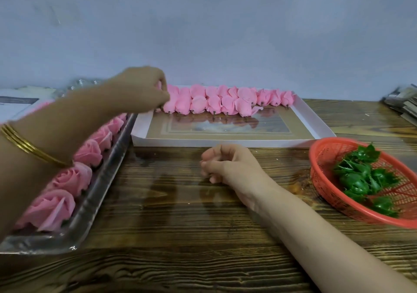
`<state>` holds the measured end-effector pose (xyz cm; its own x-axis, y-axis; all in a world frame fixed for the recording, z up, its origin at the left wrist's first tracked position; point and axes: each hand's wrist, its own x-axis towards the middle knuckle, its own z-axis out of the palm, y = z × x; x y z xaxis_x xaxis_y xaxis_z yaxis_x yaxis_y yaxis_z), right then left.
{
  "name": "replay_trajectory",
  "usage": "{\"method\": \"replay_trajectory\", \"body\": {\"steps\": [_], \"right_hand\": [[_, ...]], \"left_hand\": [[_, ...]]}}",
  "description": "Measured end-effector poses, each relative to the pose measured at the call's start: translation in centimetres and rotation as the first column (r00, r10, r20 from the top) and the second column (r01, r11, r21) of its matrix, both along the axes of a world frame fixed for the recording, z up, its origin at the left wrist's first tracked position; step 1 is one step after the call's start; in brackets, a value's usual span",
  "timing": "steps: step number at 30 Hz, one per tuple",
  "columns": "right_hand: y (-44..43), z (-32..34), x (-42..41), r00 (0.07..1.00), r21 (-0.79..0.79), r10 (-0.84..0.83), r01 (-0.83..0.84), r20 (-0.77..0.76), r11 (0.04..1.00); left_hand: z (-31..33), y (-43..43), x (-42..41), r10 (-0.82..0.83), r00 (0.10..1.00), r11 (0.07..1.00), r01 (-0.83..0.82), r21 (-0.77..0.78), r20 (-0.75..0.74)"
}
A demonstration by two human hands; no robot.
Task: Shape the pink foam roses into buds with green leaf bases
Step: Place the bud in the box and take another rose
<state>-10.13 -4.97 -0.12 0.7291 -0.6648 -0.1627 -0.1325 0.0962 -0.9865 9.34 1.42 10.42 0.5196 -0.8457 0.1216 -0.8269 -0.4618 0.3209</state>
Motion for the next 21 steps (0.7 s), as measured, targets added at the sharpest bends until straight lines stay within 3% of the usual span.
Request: {"method": "replay_trajectory", "body": {"steps": [2, 6, 14, 21], "right_hand": [[0.3, 0.2, 0.9, 1.0, -0.044, 0.027, -0.027, -0.002, 0.999], [0.5, -0.2, 2.4, 1.0, -0.092, 0.012, -0.011, 0.005, 0.996], [0.0, -1.1, 2.6, 0.983, 0.16, -0.043, 0.014, 0.178, 0.987], [0.0, -1.0, 2.1, 0.98, 0.18, -0.016, -0.021, 0.2, 0.983]], "left_hand": [[0.9, 0.3, 2.6, 0.045, 0.999, 0.999, -0.045, -0.003, 0.005], [1.5, 0.9, 8.4, 0.165, 0.979, 0.983, -0.173, -0.056, -0.121], [0.9, 2.4, 19.5, 0.357, 0.924, 0.914, -0.376, -0.152, -0.135], [-0.4, 3.8, 25.6, 0.48, 0.874, 0.871, -0.486, -0.074, -0.078]]}}
